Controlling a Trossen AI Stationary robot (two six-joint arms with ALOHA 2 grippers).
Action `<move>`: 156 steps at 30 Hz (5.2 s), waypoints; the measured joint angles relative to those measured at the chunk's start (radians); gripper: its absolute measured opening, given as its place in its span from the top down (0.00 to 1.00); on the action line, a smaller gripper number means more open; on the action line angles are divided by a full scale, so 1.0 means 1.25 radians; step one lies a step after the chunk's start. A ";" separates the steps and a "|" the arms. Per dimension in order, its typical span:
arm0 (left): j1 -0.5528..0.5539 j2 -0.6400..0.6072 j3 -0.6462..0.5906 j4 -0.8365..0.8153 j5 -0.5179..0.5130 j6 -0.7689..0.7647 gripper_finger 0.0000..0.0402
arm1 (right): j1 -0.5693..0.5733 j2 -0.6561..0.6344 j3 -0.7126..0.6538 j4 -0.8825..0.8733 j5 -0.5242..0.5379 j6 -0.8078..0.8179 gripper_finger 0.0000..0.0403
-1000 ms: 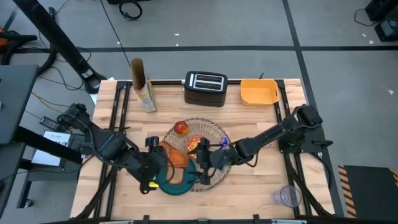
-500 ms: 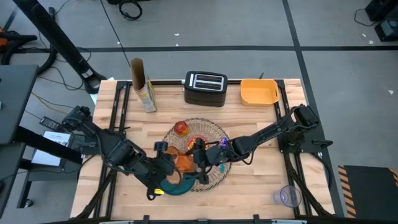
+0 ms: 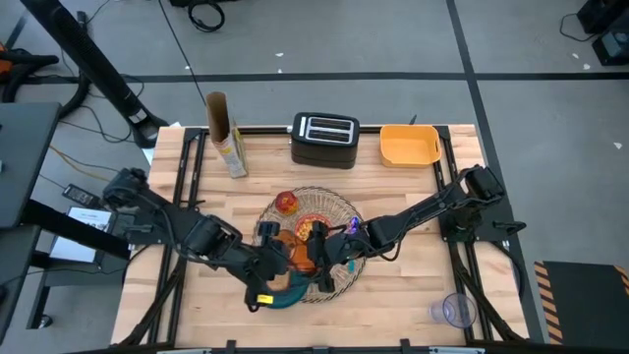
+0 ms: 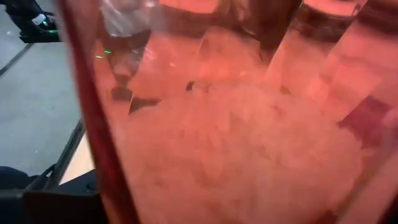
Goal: Arrange a breakfast setting
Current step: Put the orange glass on the brown placemat at the top right of the red patterned bowl
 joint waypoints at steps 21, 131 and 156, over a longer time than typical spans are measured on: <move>0.016 0.016 0.000 0.006 0.034 0.019 0.96 | 0.000 -0.002 0.000 -0.061 -0.046 0.024 0.10; -0.146 -0.157 -0.240 0.181 -0.405 -0.144 0.56 | -0.467 0.170 -0.629 1.022 -0.241 -0.135 0.19; -0.147 -0.158 -0.240 0.177 -0.405 -0.161 0.56 | -0.443 0.155 -0.630 0.967 -0.196 -0.155 0.18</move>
